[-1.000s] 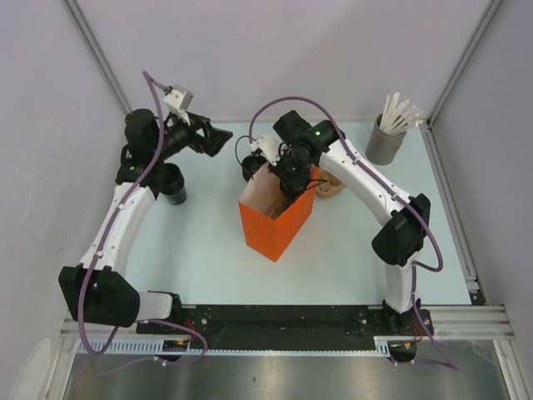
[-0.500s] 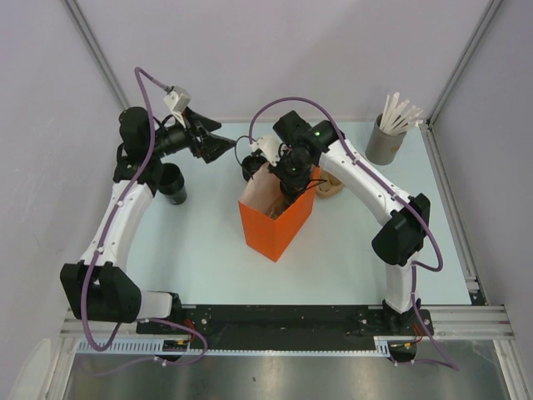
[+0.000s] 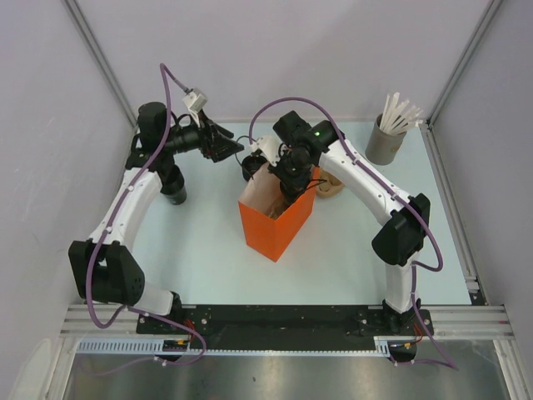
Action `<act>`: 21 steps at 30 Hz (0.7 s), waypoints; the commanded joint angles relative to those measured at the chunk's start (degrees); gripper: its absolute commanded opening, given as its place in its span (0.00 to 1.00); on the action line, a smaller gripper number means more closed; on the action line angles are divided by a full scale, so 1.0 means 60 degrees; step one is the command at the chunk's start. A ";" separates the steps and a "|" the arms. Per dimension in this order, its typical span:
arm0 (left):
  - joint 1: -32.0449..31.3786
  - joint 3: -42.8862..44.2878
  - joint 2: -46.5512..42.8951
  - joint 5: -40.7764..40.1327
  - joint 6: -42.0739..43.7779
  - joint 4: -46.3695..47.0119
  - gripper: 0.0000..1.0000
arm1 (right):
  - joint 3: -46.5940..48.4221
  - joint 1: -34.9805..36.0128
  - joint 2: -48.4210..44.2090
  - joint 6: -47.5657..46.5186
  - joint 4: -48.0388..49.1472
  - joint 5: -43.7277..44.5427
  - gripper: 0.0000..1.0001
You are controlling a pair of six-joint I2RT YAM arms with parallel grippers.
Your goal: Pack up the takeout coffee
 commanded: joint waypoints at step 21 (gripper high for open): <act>-0.0231 0.0409 0.0141 -0.0138 0.0326 0.0034 0.11 | -0.0084 0.0052 -0.0324 0.0093 0.0309 0.0319 0.00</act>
